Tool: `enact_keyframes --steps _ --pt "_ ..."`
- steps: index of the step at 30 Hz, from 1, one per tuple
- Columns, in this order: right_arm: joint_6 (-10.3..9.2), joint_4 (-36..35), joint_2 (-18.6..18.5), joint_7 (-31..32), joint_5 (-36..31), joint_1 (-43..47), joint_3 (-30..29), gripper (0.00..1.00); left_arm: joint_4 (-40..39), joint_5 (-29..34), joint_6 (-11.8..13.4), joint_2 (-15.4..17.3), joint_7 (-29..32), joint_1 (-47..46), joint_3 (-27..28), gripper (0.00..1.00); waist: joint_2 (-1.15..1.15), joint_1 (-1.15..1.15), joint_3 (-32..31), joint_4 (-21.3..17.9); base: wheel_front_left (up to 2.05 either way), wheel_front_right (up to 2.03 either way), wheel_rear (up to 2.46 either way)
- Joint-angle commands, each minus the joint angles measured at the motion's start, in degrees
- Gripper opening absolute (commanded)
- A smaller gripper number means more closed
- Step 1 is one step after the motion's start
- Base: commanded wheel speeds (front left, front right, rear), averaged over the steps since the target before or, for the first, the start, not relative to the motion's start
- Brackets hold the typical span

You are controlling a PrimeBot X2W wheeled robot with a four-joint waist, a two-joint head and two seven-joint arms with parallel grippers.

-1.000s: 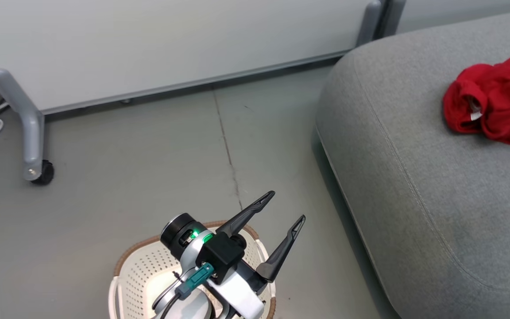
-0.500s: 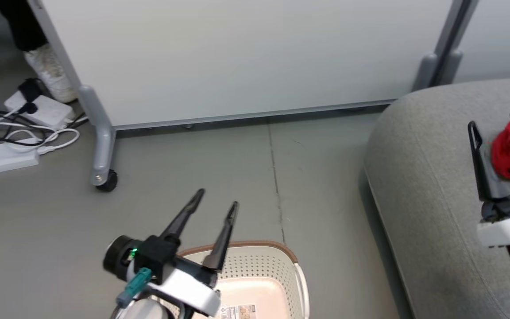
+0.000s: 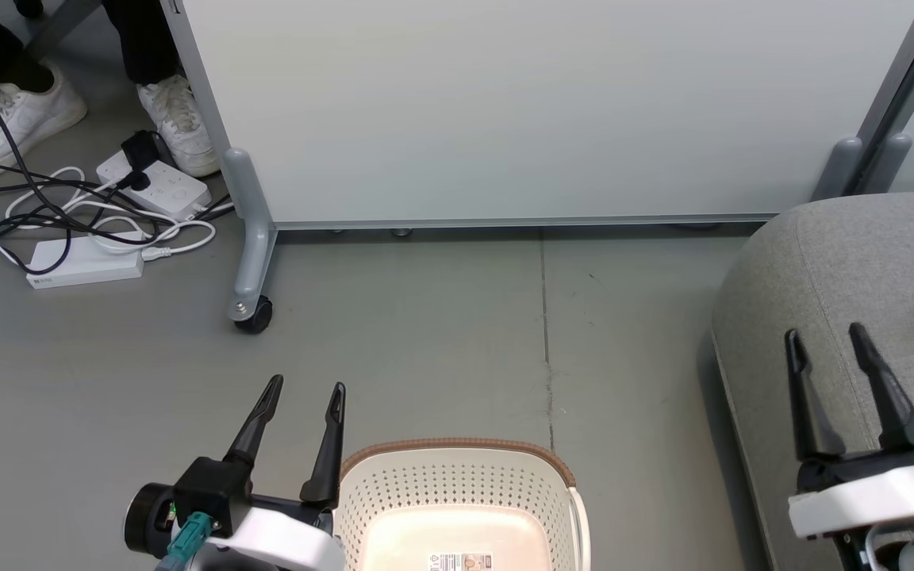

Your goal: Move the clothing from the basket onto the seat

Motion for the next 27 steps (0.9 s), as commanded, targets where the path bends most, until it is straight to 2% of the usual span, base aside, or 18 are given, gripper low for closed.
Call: enact_keyframes --steps 1,8,12,27 --pt "0.01 -0.1 0.2 0.0 0.2 1.0 -0.3 1.0 0.2 -0.3 0.6 0.2 0.0 0.3 0.4 1.0 0.0 0.0 0.1 0.1 0.0 0.0 0.0" --pt "0.01 1.3 2.7 0.0 -1.8 3.2 -0.3 1.0 1.3 -0.1 2.7 0.2 0.0 2.0 1.3 1.0 0.0 0.0 0.2 0.3 0.0 0.0 0.0" --pt "0.01 1.9 2.9 0.0 -2.8 3.7 0.1 1.0 1.5 0.1 3.7 0.2 0.0 2.4 1.4 1.0 0.0 0.0 0.3 0.1 0.0 0.0 0.0" --pt "0.01 2.6 2.8 0.0 -3.9 2.9 0.0 1.0 1.3 -1.5 3.6 0.2 0.0 1.0 0.3 1.0 0.0 0.0 0.7 0.4 0.0 0.0 0.0"
